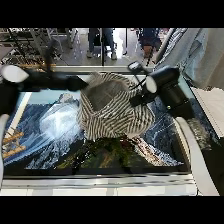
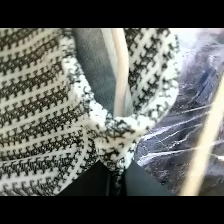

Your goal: Fold the clothes and pants, and hang the long-sleeved shirts on hangers.

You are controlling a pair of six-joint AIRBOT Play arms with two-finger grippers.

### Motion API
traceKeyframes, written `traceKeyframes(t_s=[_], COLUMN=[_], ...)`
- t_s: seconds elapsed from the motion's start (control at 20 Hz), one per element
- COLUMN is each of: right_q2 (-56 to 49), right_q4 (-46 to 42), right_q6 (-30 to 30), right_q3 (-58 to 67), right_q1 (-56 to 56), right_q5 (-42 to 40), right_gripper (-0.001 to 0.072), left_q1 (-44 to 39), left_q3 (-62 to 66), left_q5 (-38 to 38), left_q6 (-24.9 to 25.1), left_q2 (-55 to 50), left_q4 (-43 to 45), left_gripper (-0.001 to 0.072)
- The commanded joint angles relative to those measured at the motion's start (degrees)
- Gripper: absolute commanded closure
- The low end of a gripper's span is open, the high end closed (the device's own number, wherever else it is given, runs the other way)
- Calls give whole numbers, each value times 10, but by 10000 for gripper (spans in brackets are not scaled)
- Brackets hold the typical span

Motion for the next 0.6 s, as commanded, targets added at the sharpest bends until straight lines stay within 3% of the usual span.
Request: traceKeyframes(t_s=[0.0, 0.05, 0.25, 0.4, 0.55], right_q2=[18, 32, 82, 100, 103], right_q4=[13, 24, 52, 37, -44], right_q6=[45, 46, 88, 190, 309], right_q3=[76, 75, 75, 75, 75], right_q1=[-9, -9, -9, -41, -92], right_q5=[48, 46, -61, -160, -181], right_gripper=[675, 675, 675, 675, 675], left_q1=[-85, -101, -105, -75, -43], left_q3=[-22, -22, -21, -21, -21], left_q5=[-7, -11, -15, -23, -70], left_q6=[7, 7, 2, -49, -53], left_q2=[-12, -14, 16, 58, 103], left_q4=[59, 59, 59, 59, 59], left_gripper=[178, -7, 7, 7, 7])
